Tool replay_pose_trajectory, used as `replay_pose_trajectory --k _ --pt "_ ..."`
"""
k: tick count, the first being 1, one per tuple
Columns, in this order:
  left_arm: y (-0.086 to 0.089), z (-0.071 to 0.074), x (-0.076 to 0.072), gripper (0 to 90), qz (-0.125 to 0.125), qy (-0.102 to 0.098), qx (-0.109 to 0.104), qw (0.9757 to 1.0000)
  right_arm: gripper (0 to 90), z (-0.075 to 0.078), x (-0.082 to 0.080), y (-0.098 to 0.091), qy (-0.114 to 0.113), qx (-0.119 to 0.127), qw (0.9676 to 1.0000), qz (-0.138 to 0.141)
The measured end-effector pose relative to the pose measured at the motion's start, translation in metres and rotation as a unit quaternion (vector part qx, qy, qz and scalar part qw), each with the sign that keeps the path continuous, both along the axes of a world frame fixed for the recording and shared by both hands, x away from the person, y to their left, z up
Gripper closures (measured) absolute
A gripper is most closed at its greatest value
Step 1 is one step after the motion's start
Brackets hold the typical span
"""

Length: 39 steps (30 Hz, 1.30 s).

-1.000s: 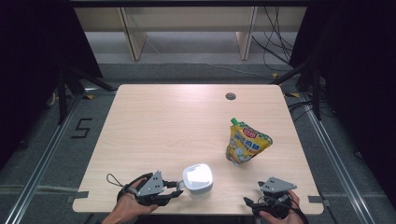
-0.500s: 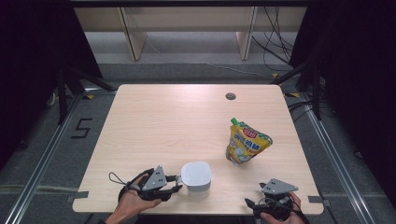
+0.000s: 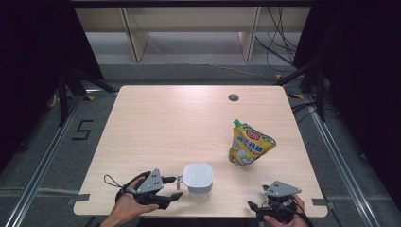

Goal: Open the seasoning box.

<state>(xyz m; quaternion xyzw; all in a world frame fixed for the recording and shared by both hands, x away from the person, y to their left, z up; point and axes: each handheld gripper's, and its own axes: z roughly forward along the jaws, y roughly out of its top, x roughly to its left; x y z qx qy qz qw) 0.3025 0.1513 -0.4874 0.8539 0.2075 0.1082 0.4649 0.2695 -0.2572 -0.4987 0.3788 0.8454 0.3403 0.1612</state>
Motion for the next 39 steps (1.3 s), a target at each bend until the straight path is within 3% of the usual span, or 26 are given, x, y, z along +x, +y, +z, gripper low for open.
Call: replay_pose_trajectory --k 6,8,10,13,15,16,18,22,23,24,26,29,32,33,34,36,39 --pt "0.003 0.009 -0.003 39.4 -0.004 0.006 0.013 0.9999 22.2 0.0 -0.001 0.002 -0.003 -0.005 1.0 0.002" --pt "0.006 0.014 -0.004 38.9 -0.008 0.007 0.01 0.9999 22.2 -0.001 0.0 0.003 0.0 -0.006 1.0 0.001" --pt "0.008 0.017 -0.006 39.3 0.008 0.001 0.008 0.9999 23.0 -0.001 -0.001 0.003 0.005 -0.001 1.0 0.001" --pt "0.011 0.021 -0.006 41.7 0.009 -0.001 0.002 1.0 23.8 -0.001 0.0 0.003 0.0 -0.004 1.0 0.005" --pt "0.014 0.024 -0.006 44.5 0.009 0.003 -0.011 0.9999 25.5 -0.001 -0.001 0.004 -0.001 -0.002 1.0 0.003" --pt "0.014 0.024 -0.006 50.1 0.013 0.007 -0.017 0.9997 25.5 -0.001 -0.001 0.004 0.003 -0.001 1.0 0.007" --pt "0.017 0.027 -0.004 53.5 0.016 0.006 -0.016 0.9997 25.5 -0.001 0.0 0.004 -0.003 -0.005 0.9999 0.011" --pt "0.02 0.032 -0.005 71.0 0.027 0.001 -0.029 0.9992 25.5 -0.002 0.001 0.004 -0.004 -0.006 1.0 0.006" --pt "0.02 0.033 -0.005 78.9 0.035 0.002 -0.032 0.9989 25.5 -0.002 0.001 0.004 -0.005 -0.007 0.9999 0.006" --pt "0.021 0.034 -0.004 78.9 0.037 -0.008 -0.026 0.9989 25.5 -0.002 0.001 0.004 -0.005 -0.007 0.9999 0.006" --pt "0.021 0.036 -0.002 83.9 0.049 -0.006 -0.034 0.9982 25.5 -0.001 0.0 0.004 -0.003 -0.008 0.9999 0.006" --pt "0.023 0.038 0.003 87.9 0.056 0.013 -0.055 0.9968 25.5 -0.001 0.0 0.003 -0.001 -0.008 1.0 0.001" --pt "0.02 0.044 0.004 88.9 0.06 0.018 -0.069 0.9957 25.5 -0.001 0.0 0.003 -0.001 -0.008 1.0 0.001" --pt "0.019 0.049 0.006 88.9 0.048 0.003 -0.064 0.9968 25.5 -0.001 0.0 0.003 -0.004 -0.008 1.0 0.003" --pt "0.016 0.052 0.005 88.9 0.051 0.009 -0.07 0.9962 25.5 -0.002 0.001 0.003 -0.007 -0.006 1.0 0.003" --pt "0.012 0.057 0.007 88.9 0.042 -0.003 -0.066 0.9969 25.5 -0.002 0.001 0.003 -0.007 -0.008 0.9999 0.003" --pt "0.003 0.064 0.008 88.9 0.037 -0.002 -0.07 0.9968 25.4 -0.002 0.0 0.003 -0.003 -0.005 1.0 -0.002"
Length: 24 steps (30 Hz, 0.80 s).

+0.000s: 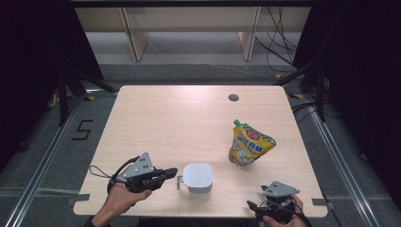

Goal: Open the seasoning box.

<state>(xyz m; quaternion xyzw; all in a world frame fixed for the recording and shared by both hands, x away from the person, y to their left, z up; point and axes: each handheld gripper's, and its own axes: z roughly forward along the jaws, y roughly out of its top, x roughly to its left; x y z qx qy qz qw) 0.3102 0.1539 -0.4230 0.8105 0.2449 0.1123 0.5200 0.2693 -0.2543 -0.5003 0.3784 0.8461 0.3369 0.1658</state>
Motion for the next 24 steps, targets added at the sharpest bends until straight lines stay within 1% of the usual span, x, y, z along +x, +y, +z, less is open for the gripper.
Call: replay_pose_trajectory --k 1,3,4,5,6,7,8,9,11,12,13,15,16,18,19,21,23,24 --pt "-0.003 0.001 0.001 88.9 -0.003 -0.003 0.001 1.0 25.5 0.0 0.0 0.0 0.002 0.002 1.0 0.0" --pt "-0.007 0.003 0.002 88.9 -0.001 -0.003 -0.003 1.0 25.5 0.001 0.0 0.0 0.003 0.002 1.0 0.0" --pt "-0.009 0.003 0.004 88.9 -0.005 -0.005 -0.003 1.0 25.5 0.0 0.0 0.0 0.004 0.002 1.0 0.0" --pt "-0.012 0.004 0.005 88.9 -0.007 -0.009 0.0 0.9999 25.5 0.0 0.0 0.0 -0.001 0.001 1.0 0.0" --pt "-0.014 0.004 0.006 88.9 -0.006 -0.009 0.007 0.9999 25.5 0.0 0.0 0.0 0.001 -0.001 1.0 0.003" --pt "-0.016 0.004 0.006 88.8 -0.009 -0.007 0.003 0.9999 25.5 0.0 0.0 0.0 0.002 -0.001 1.0 0.003" --pt "-0.017 0.005 0.007 88.8 -0.01 -0.008 0.007 0.9999 25.5 0.0 0.0 0.0 -0.001 -0.001 1.0 0.006" --pt "-0.018 0.005 0.007 88.7 -0.011 -0.003 0.006 0.9999 25.5 0.0 0.0 0.0 -0.002 -0.001 1.0 0.007" --pt "-0.02 0.006 0.008 88.7 -0.017 -0.011 0.007 0.9998 25.5 0.0 0.001 0.0 -0.002 -0.002 1.0 0.007" --pt "-0.02 0.006 0.008 88.7 -0.016 -0.011 0.01 0.9998 25.5 0.0 0.001 0.0 -0.001 -0.002 1.0 0.006" --pt "-0.021 0.006 0.008 88.7 -0.012 -0.004 0.012 0.9998 25.5 0.0 0.001 0.0 -0.001 -0.002 1.0 0.006" --pt "-0.022 0.005 0.008 88.7 -0.011 -0.001 0.007 0.9999 25.9 0.0 0.001 0.001 0.0 -0.001 1.0 0.006" --pt "-0.022 0.005 0.008 88.8 -0.016 -0.006 0.015 0.9997 26.4 0.0 0.0 0.001 0.0 -0.001 1.0 0.007" --pt "-0.024 0.004 0.007 88.7 -0.012 -0.006 0.018 0.9997 26.6 0.0 0.0 0.001 -0.002 0.001 1.0 0.009" --pt "-0.024 0.004 0.008 88.7 -0.018 -0.007 0.017 0.9997 27.2 0.0 0.001 0.001 -0.003 -0.002 0.9999 0.011" --pt "-0.024 0.003 0.008 88.7 -0.015 -0.011 0.025 0.9995 28.2 0.0 0.0 0.001 -0.003 -0.001 0.9999 0.011" --pt "-0.024 0.002 0.008 88.6 -0.012 -0.003 0.021 0.9997 28.4 0.0 0.0 0.002 -0.001 0.001 0.9999 0.011" --pt "-0.024 0.002 0.008 88.6 -0.017 -0.003 0.02 0.9997 28.6 0.0 0.0 0.001 -0.001 0.001 0.9999 0.011"
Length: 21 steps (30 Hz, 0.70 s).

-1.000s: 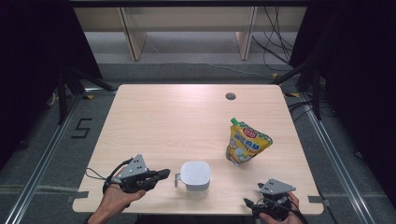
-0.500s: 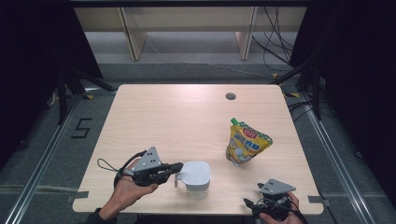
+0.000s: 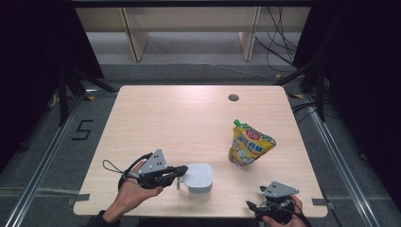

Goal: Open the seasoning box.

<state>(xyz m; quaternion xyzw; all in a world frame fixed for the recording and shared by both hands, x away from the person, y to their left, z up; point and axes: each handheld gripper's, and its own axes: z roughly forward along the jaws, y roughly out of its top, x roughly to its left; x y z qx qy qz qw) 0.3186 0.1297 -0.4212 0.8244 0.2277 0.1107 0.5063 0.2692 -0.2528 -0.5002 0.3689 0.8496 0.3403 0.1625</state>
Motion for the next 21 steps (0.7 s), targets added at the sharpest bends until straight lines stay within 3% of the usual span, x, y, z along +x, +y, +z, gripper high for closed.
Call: replay_pose_trajectory --k 8,9,11,13,15,18,21 --pt "-0.0015 -0.0047 -0.0004 88.5 0.001 -0.002 0.012 0.9999 30.2 -0.0001 -0.0002 0.0002 -0.001 -0.001 1.0 0.001" --pt "-0.0014 -0.0054 -0.0006 88.5 0.002 -0.011 0.02 0.9997 30.2 -0.0001 -0.0001 0.0002 -0.001 0.0 1.0 0.001" --pt "-0.001 -0.0067 -0.001 88.6 0.004 -0.001 0.011 0.9999 30.2 0.0001 -0.0001 -0.0003 -0.002 0.0 1.0 0.001" --pt "0.0006 -0.0068 -0.001 88.6 0.003 -0.007 0.012 0.9999 30.2 0.0003 -0.0005 -0.001 0.005 0.011 0.9999 -0.003" --pt "0.0015 -0.0085 -0.0013 88.6 0.002 -0.003 0.001 1.0 30.6 0.0007 -0.0024 0.0004 0.015 0.018 0.9996 -0.014" --pt "0.0029 -0.0091 -0.0026 88.6 0.006 -0.004 0.002 1.0 32.6 0.0009 -0.0006 -0.0007 0.001 0.014 0.9999 -0.003" --pt "0.0043 -0.0102 -0.0035 88.6 0.008 -0.005 -0.002 1.0 37.8 0.0046 -0.0015 0.0001 -0.006 0.036 0.9993 -0.003"
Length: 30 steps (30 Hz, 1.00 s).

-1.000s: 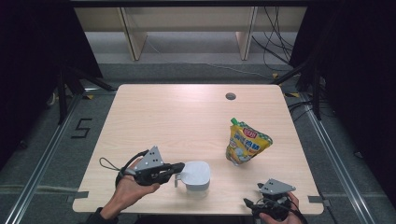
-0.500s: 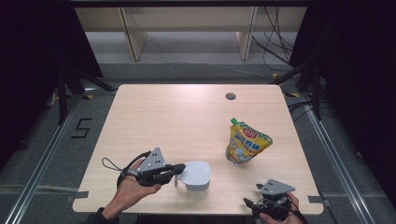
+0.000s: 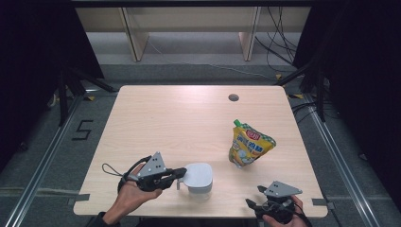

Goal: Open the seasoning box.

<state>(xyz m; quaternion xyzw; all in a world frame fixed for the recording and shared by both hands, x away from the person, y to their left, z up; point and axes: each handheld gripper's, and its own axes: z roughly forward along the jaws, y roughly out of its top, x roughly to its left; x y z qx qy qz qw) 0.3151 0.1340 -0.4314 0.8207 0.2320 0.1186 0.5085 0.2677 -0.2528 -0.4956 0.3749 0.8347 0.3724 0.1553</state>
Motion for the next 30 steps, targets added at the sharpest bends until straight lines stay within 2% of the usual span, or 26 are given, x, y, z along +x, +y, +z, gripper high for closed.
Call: replay_pose_trajectory --k 1,4,5,7,8,10,11,12,14,16,17,18,19,20,22,25,27,29,30 --pt "0.0 -0.001 0.0 88.5 0.0 0.001 -0.004 1.0 41.3 0.002 -0.001 0.001 -0.007 0.019 0.9998 -0.001" --pt "0.001 -0.002 -0.001 88.5 0.008 0.008 -0.015 0.9998 48.1 0.01 -0.004 0.003 -0.03 0.05 0.9983 -0.002" --pt "0.0 -0.003 -0.002 88.5 0.01 0.009 -0.017 0.9998 50.0 0.013 -0.004 0.004 -0.049 0.057 0.9972 0.004" --pt "0.001 -0.003 0.0 88.5 0.003 0.004 -0.018 0.9998 55.6 0.016 -0.004 0.008 -0.072 0.068 0.995 0.012" --pt "0.002 -0.003 -0.001 88.5 0.008 0.009 -0.02 0.9997 56.8 0.017 -0.005 0.011 -0.07 0.077 0.9945 0.012" --pt "0.002 -0.004 -0.002 88.5 0.008 0.012 -0.022 0.9997 59.2 0.019 -0.004 0.014 -0.076 0.075 0.9939 0.026" --pt "0.002 -0.003 -0.001 88.6 0.006 0.008 -0.017 0.9998 60.0 0.021 -0.003 0.018 -0.087 0.079 0.9926 0.028" --pt "0.002 -0.004 -0.002 88.6 0.006 0.01 -0.022 0.9997 61.2 0.021 -0.002 0.02 -0.088 0.087 0.9918 0.033" --pt "0.002 -0.004 -0.002 88.6 0.007 0.012 -0.025 0.9996 63.5 0.022 -0.001 0.024 -0.085 0.088 0.9917 0.039" --pt "0.003 -0.003 -0.002 88.6 0.008 0.007 -0.019 0.9998 66.0 0.023 -0.001 0.027 -0.082 0.096 0.9915 0.032" --pt "0.003 -0.003 -0.002 88.6 0.007 0.007 -0.019 0.9998 67.3 0.024 0.001 0.03 -0.082 0.103 0.9904 0.042" --pt "0.003 -0.004 -0.002 88.6 0.007 0.007 -0.019 0.9998 68.1 0.024 0.001 0.031 -0.081 0.101 0.9906 0.046" --pt "0.003 -0.004 -0.002 88.6 0.007 0.007 -0.02 0.9997 68.9 0.025 0.002 0.031 -0.094 0.099 0.9898 0.042" --pt "0.003 -0.004 -0.002 88.6 0.008 0.007 -0.021 0.9997 70.2 0.025 0.003 0.033 -0.098 0.1 0.9889 0.05" --pt "0.003 -0.004 -0.003 88.6 0.01 0.006 -0.02 0.9997 72.5 0.026 0.003 0.038 -0.091 0.107 0.9889 0.049" --pt "0.005 -0.004 -0.002 88.6 0.01 0.006 -0.016 0.9998 76.1 0.029 0.005 0.044 -0.103 0.102 0.9873 0.065" --pt "0.005 -0.005 -0.003 88.7 0.016 0.013 -0.02 0.9996 78.1 0.03 0.006 0.049 -0.102 0.1 0.9872 0.071" --pt "0.006 -0.005 -0.002 88.7 0.01 0.011 -0.021 0.9997 79.9 0.031 0.008 0.053 -0.106 0.099 0.9865 0.075" --pt "0.006 -0.005 -0.002 88.7 0.007 0.008 -0.02 0.9998 81.0 0.03 0.008 0.056 -0.1 0.105 0.9863 0.077"
